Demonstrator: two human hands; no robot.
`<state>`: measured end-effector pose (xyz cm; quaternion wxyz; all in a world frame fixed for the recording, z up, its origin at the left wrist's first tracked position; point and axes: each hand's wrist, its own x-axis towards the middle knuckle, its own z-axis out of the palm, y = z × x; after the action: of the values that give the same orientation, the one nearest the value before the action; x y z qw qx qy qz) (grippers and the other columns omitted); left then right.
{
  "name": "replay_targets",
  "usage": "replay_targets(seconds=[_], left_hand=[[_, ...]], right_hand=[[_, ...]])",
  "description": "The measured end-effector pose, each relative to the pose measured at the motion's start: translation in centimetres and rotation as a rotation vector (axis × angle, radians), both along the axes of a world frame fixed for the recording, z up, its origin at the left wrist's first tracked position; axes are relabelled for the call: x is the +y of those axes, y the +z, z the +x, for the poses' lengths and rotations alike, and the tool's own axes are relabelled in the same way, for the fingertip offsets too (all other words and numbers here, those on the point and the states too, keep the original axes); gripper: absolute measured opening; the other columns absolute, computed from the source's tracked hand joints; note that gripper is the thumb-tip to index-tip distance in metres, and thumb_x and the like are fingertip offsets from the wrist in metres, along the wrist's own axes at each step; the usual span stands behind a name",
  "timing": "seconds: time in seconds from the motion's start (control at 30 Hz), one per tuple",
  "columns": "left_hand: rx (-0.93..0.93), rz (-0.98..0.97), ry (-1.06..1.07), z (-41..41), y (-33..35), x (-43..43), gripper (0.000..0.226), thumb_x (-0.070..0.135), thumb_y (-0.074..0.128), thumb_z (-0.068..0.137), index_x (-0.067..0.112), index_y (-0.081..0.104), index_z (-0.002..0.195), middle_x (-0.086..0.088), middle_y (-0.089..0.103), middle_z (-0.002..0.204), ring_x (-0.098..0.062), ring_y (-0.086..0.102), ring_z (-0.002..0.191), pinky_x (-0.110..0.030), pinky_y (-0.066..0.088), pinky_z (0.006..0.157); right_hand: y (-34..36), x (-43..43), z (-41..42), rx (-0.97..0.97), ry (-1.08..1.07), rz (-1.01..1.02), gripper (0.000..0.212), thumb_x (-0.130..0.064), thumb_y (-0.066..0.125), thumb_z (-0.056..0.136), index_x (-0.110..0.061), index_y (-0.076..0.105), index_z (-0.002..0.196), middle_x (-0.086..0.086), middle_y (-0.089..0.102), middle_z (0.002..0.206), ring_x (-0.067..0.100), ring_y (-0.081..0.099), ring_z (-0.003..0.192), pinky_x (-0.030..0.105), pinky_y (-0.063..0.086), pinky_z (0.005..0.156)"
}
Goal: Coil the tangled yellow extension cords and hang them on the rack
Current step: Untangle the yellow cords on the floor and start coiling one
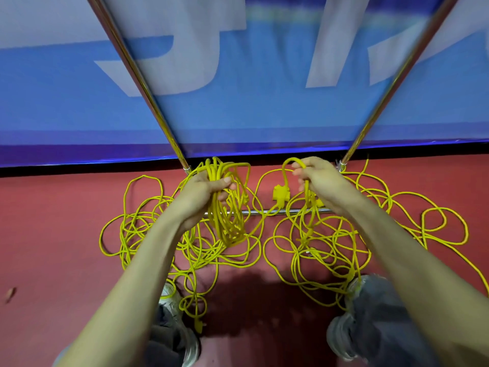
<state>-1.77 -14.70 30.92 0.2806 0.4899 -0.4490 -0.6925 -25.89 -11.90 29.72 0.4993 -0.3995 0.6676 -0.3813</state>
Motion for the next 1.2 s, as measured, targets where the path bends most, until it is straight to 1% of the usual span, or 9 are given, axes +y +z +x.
replay_targets(seconds=[0.13,0.3,0.4,0.5,0.57,0.73,0.87,1.07,1.2], left_hand=[[-0.022,0.008,-0.056,-1.3,-0.7,0.9,0.018,0.002,0.054,0.094,0.010,0.062,0.080,-0.009,0.060,0.073,-0.008,0.041,0.046,-0.024,0.043,0.049],[-0.011,0.051,-0.068,-2.7,-1.0,2.1,0.002,0.010,0.051,0.098,0.008,0.053,0.097,-0.007,0.066,0.079,-0.007,0.040,0.045,-0.020,0.042,0.044],[-0.040,0.097,-0.046,-3.4,-1.5,2.4,0.032,0.029,0.046,0.101,0.002,0.054,0.118,-0.013,0.067,0.083,-0.009,0.041,0.042,-0.019,0.041,0.041],[-0.080,0.116,-0.002,-3.6,-2.0,2.5,0.040,0.042,0.045,0.100,0.005,0.062,0.105,-0.012,0.060,0.068,-0.010,0.042,0.040,-0.018,0.038,0.039],[-0.068,0.124,0.094,-3.5,-2.1,2.5,0.028,0.032,0.055,0.097,0.005,0.060,0.095,-0.006,0.055,0.059,-0.008,0.040,0.037,-0.018,0.037,0.038],[-0.111,0.035,0.189,-3.2,-2.0,2.0,0.016,0.017,0.064,0.090,0.005,0.054,0.094,-0.016,0.052,0.071,-0.009,0.038,0.039,-0.024,0.035,0.045],[-0.053,-0.092,0.237,-1.9,-0.8,0.7,0.013,0.015,0.060,0.093,0.006,0.052,0.097,-0.011,0.060,0.072,-0.007,0.037,0.040,-0.022,0.036,0.043],[-0.064,-0.186,0.243,-0.2,-0.5,-0.7,0.019,0.026,0.056,0.097,0.018,0.063,0.081,-0.018,0.057,0.082,-0.011,0.038,0.042,-0.025,0.033,0.048],[-0.016,-0.059,0.261,-0.9,-1.4,0.2,0.024,0.023,0.054,0.098,0.002,0.049,0.107,-0.007,0.071,0.081,-0.007,0.039,0.042,-0.021,0.039,0.044]], right_hand=[[0.6,1.1,0.4,-0.188,0.119,-0.058,0.021,0.002,0.045,0.096,-0.010,0.054,0.110,0.007,0.058,0.080,0.014,0.063,0.055,0.025,0.056,0.057],[-0.2,1.8,2.9,0.023,0.133,-0.143,0.013,0.000,0.046,0.096,-0.009,0.051,0.104,0.001,0.059,0.075,0.004,0.053,0.037,0.019,0.044,0.042],[-0.5,2.2,4.3,-0.021,0.197,-0.194,0.019,-0.001,0.048,0.095,-0.007,0.053,0.112,0.000,0.056,0.077,0.005,0.055,0.039,0.019,0.046,0.043],[-0.8,3.0,5.0,0.045,0.389,-0.229,0.025,-0.005,0.053,0.094,-0.016,0.055,0.116,-0.003,0.051,0.073,0.009,0.058,0.043,0.022,0.047,0.046],[-1.0,3.4,5.1,0.152,0.488,-0.245,0.026,-0.009,0.057,0.093,-0.015,0.056,0.118,-0.001,0.052,0.073,0.014,0.063,0.047,0.022,0.047,0.045],[-1.6,4.1,5.6,0.091,0.475,-0.184,0.037,-0.012,0.067,0.086,-0.012,0.035,0.104,0.012,0.051,0.067,0.023,0.066,0.056,0.037,0.052,0.054],[-4.6,4.3,4.1,0.428,0.693,-0.102,0.024,-0.023,0.064,0.089,-0.014,0.043,0.095,-0.004,0.045,0.066,0.013,0.046,0.059,0.026,0.033,0.060],[-4.6,3.3,2.4,0.445,0.458,-0.271,0.012,-0.029,0.045,0.098,-0.027,0.053,0.090,0.002,0.058,0.072,0.019,0.054,0.067,0.030,0.039,0.063],[-3.0,2.8,2.9,0.535,0.359,-0.461,0.037,-0.038,0.040,0.094,-0.016,0.061,0.115,0.001,0.064,0.089,0.022,0.059,0.083,0.033,0.044,0.073]])
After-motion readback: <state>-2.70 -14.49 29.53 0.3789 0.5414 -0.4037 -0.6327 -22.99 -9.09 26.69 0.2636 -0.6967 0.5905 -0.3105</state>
